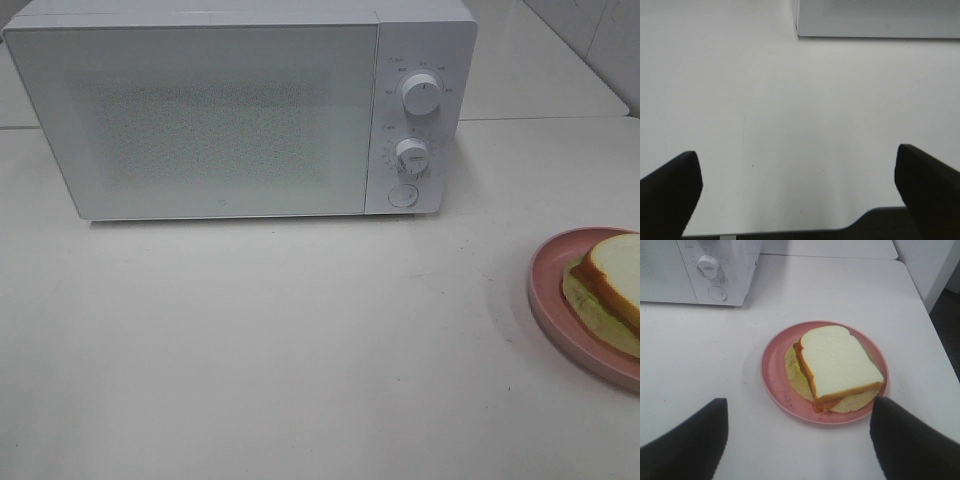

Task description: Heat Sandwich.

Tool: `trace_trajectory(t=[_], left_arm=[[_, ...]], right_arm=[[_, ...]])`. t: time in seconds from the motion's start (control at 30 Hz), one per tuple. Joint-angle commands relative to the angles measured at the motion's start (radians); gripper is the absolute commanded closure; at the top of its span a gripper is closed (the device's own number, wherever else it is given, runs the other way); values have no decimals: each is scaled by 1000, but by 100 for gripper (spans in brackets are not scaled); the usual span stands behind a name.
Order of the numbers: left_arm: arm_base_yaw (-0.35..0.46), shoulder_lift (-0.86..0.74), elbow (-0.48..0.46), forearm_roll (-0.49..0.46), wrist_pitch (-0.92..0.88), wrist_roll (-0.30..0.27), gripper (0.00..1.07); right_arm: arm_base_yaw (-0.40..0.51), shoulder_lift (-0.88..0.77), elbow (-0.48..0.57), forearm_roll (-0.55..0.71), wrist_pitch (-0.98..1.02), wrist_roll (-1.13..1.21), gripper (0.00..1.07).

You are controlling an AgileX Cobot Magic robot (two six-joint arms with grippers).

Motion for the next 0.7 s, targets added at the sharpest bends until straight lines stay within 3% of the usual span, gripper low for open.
trace_trajectory(t=[0.03,0.23,0.7], left_arm=[[4,-64,4,26,-9,-35,9],[4,-144,4,26,-9,-33,9],[4,-140,4,25,-10,-31,9]], right_arm=[[-7,-27,-1,1,-11,-9,33],[-7,-27,-1,1,-11,-9,33],[-7,-23,-1,1,-11,-6,33]])
